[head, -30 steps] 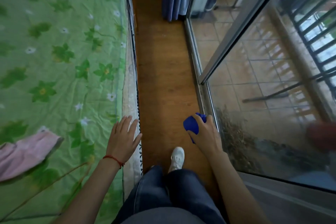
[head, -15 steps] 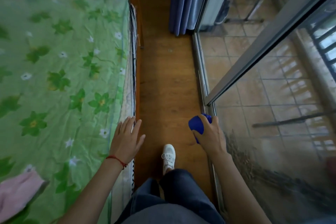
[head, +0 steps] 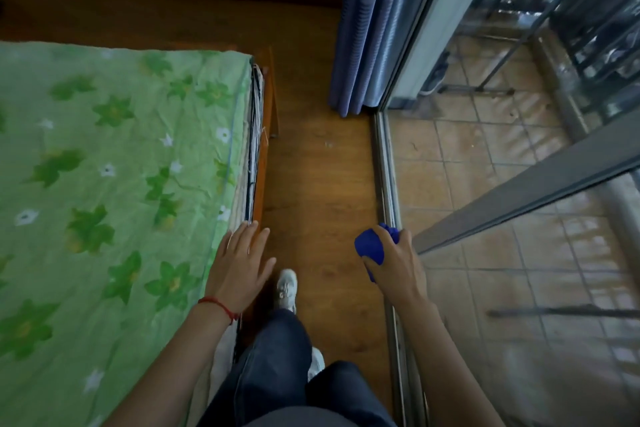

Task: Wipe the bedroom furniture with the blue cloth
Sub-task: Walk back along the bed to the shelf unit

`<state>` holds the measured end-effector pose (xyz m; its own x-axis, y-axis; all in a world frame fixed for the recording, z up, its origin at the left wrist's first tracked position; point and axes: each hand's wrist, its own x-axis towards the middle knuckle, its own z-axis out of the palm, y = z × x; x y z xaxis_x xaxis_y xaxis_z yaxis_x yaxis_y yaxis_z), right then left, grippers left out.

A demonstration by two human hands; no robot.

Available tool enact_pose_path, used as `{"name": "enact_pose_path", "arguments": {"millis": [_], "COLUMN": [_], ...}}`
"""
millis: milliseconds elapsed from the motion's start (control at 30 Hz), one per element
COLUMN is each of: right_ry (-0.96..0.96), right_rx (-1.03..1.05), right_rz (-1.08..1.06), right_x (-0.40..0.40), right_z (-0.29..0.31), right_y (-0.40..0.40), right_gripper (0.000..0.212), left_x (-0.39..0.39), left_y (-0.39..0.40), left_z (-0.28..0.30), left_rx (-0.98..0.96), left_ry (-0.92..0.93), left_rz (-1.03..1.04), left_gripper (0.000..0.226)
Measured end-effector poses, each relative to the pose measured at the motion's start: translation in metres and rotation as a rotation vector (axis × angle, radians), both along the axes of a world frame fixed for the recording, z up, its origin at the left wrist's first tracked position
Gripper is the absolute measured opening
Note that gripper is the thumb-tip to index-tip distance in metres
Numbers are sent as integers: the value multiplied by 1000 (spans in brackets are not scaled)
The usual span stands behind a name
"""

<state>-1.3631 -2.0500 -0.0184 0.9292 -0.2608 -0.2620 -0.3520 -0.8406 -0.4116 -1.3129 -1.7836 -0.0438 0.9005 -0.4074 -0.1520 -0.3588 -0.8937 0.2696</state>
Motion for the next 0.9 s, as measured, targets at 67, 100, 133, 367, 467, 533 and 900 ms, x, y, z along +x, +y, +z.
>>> {"name": "enact_pose_path", "arguments": {"millis": [67, 100, 133, 367, 467, 533, 900], "right_ry": [8, 11, 15, -33, -74, -98, -141], "right_rx": [-5, -8, -9, 77, 97, 92, 102], "right_rz": [-5, -12, -21, -73, -116, -122, -94], "right_x": [32, 49, 66, 191, 236, 261, 424], "right_z": [-3, -4, -4, 1, 8, 14, 18], "right_y": [-5, -7, -9, -10, -13, -14, -61], "right_gripper": [58, 58, 58, 56, 54, 52, 45], "left_x": [33, 51, 70, 201, 251, 278, 419], "left_y": [-4, -6, -8, -5, -5, -6, -55], "left_z": [-3, -4, -5, 5, 11, 12, 9], "left_rx": [-1, -1, -2, 14, 53, 55, 42], "left_ry": [3, 3, 3, 12, 5, 24, 7], "left_rz": [-10, -17, -25, -61, -86, -69, -19], "left_gripper": [74, 74, 74, 74, 75, 72, 65]}}
